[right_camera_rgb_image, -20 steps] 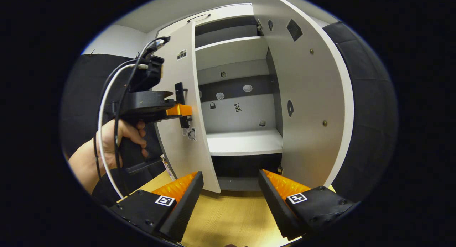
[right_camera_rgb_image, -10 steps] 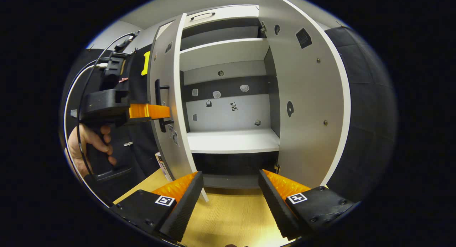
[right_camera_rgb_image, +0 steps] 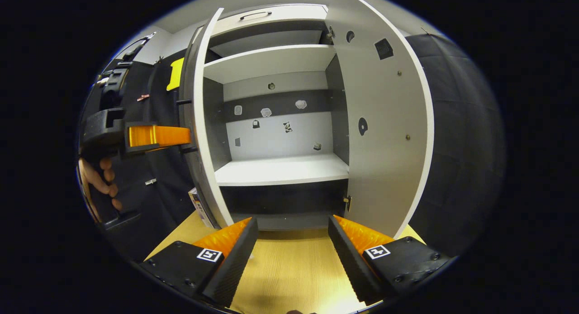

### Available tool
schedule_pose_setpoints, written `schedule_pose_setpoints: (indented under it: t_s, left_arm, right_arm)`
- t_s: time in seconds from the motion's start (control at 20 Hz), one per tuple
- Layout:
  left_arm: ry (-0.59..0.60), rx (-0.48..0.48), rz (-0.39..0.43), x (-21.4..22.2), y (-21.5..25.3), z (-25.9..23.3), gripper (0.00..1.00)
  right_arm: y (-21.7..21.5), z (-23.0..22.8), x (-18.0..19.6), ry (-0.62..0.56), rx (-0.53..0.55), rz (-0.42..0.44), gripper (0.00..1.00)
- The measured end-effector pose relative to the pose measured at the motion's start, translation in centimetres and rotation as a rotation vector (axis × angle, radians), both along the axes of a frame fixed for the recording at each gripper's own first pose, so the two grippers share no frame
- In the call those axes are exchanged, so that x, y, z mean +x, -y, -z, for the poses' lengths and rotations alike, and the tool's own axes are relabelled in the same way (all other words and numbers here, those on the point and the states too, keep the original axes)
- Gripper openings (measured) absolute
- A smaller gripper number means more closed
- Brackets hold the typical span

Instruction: Open the right door of the double-door shoe cabinet with the right hand, and open the left door with the left hand.

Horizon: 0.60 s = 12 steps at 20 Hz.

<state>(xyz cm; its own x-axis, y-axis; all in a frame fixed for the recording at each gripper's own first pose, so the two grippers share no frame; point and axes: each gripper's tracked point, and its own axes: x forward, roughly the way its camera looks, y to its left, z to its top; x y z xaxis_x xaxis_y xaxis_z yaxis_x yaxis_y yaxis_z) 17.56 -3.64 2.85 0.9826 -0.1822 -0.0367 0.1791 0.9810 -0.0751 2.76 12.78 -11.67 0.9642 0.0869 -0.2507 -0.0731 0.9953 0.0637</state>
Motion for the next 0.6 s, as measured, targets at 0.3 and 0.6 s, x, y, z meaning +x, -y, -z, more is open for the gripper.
schedule_pose_setpoints:
  t_s: [0.3, 0.6]
  left_arm:
    - [0.002, -0.029, 0.017, -3.4, -4.9, 0.3, 0.08]
    - [0.024, 0.045, -0.032, -4.9, -9.2, 0.2, 0.07]
  right_arm:
    - [-1.1, -0.2, -1.5, 0.023, 0.0, 0.049, 0.98]
    - [-2.6, 0.8, -2.5, 0.008, 0.031, 0.067, 0.99]
